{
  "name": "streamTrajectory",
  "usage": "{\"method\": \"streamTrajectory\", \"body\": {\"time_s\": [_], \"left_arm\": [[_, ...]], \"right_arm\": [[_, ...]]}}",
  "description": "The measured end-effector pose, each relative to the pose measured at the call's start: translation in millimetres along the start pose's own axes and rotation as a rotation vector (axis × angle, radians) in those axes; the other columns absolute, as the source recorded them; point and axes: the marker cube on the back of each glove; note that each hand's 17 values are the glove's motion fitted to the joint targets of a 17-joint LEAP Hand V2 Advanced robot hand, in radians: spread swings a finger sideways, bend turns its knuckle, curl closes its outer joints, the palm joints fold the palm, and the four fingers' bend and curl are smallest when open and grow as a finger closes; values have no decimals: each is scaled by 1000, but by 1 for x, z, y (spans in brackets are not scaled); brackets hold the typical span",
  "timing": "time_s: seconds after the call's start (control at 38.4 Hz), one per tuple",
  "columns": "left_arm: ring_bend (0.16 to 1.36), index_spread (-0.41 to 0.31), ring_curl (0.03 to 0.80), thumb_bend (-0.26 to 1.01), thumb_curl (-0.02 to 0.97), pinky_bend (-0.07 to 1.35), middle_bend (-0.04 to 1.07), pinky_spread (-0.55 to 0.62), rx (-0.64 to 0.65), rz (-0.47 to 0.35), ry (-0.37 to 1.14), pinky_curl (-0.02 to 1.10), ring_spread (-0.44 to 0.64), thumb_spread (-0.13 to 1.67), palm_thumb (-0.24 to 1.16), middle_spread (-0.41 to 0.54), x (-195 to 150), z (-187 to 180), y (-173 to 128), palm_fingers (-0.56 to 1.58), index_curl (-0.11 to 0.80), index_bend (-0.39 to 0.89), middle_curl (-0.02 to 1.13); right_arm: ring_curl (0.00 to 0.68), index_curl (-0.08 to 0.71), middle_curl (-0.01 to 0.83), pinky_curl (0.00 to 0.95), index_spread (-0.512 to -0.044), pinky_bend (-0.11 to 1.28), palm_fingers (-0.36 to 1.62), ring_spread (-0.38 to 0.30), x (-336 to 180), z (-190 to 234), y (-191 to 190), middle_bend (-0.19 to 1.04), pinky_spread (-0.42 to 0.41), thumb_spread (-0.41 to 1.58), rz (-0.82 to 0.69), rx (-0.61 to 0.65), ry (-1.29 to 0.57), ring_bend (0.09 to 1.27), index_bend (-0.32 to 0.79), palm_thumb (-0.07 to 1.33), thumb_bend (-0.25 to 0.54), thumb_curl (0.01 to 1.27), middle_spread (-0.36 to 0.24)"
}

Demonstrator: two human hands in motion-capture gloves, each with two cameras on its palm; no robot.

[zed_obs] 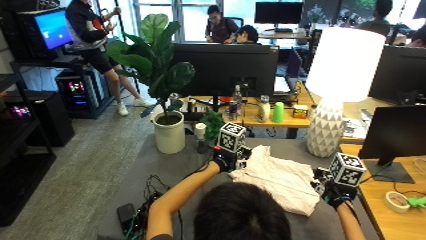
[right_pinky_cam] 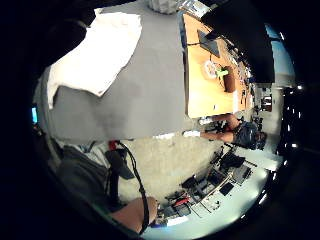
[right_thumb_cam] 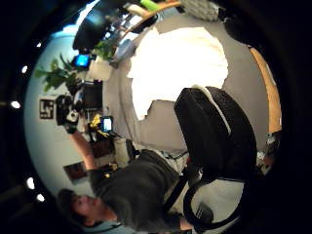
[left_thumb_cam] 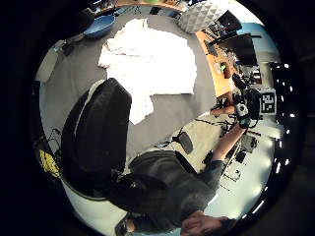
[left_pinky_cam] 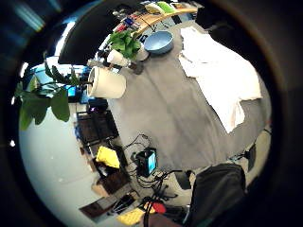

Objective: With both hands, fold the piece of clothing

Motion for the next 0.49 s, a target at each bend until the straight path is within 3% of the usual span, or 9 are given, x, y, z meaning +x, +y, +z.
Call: {"method": "streamTrajectory", "body": {"time_s": [0.03, 0.1, 0.21, 0.49], "left_arm": [[439, -49, 89, 90, 13, 265, 144, 113, 1, -2, 0, 62, 54, 446, 138, 34, 0, 0, 0, 501, 78, 288, 32], [477, -66, 153, 100, 26, 272, 142, 154, 7, -12, 0, 113, 74, 670, 155, 47, 1, -2, 1, 471, 127, 289, 79], [495, -80, 195, 101, 43, 275, 142, 189, 10, -19, 3, 155, 91, 886, 164, 57, -2, -2, 3, 446, 177, 293, 112], [511, -95, 239, 70, 90, 270, 144, 230, 15, -13, 67, 214, 112, 1167, 155, 69, -11, 9, -3, 416, 267, 279, 156]], "right_arm": [[70, 57, 71, 80, -141, 365, 605, 7, 1, 0, -1, 255, 65, 435, 0, 3, 1, 355, 193, 343, 240, 44, -6], [134, 121, 117, 143, -190, 375, 576, 10, 3, 0, -2, 255, 88, 664, -1, 19, 8, 373, 180, 386, 274, 58, -8], [181, 168, 161, 187, -229, 377, 555, 12, 2, -2, -2, 253, 107, 891, -14, 23, 9, 379, 166, 412, 294, 75, -10], [243, 221, 240, 241, -265, 362, 559, 11, -16, -10, -10, 237, 125, 1217, -28, -7, 31, 401, 144, 430, 289, 110, -12]]}}
